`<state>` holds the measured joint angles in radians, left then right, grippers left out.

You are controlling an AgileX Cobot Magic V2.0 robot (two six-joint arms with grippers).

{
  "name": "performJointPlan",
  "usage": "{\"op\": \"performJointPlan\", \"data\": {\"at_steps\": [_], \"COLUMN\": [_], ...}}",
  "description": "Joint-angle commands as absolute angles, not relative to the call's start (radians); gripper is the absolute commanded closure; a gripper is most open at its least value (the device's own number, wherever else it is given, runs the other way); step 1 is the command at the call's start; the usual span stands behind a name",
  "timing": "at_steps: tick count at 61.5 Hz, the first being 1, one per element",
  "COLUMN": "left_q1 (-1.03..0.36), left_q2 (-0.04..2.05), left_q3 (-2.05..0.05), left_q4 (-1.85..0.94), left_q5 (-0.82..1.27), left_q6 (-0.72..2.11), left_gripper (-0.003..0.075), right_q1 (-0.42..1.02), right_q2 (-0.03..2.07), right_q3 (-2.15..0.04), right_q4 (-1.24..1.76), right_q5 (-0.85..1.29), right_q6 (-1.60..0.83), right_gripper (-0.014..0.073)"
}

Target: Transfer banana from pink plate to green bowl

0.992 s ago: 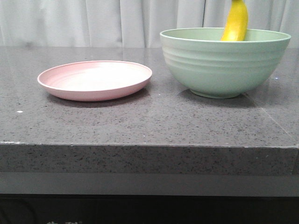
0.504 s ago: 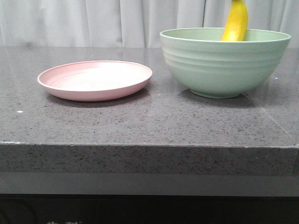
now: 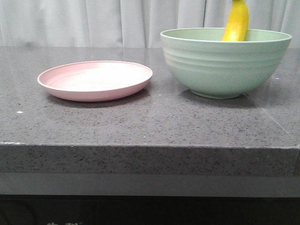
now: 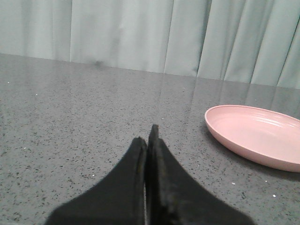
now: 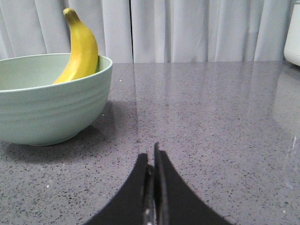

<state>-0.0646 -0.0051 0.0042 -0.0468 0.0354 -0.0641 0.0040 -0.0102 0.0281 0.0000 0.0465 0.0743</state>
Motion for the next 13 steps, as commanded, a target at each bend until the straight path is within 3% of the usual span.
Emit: {"op": "performJointPlan", "data": {"at_steps": [1, 13], "left_q1": [-0.070, -0.070], "left_q2": [-0.030, -0.030], "left_q3": [0.007, 0.007], "left_q4": [-0.046, -0.046], "left_q5": [-0.046, -0.046], "left_q6": [-0.063, -0.063], "left_gripper": [0.0738, 0.0738], "right_q1": [-0.002, -0.002], "right_q2": [-0.033, -0.033], "right_q3": [0.023, 0.023], "right_q4": [-0.010, -0.010], "right_q5": [-0.041, -0.041], "right_q6": [0.076, 0.076], "right_gripper": [0.0662, 0.0662]}}
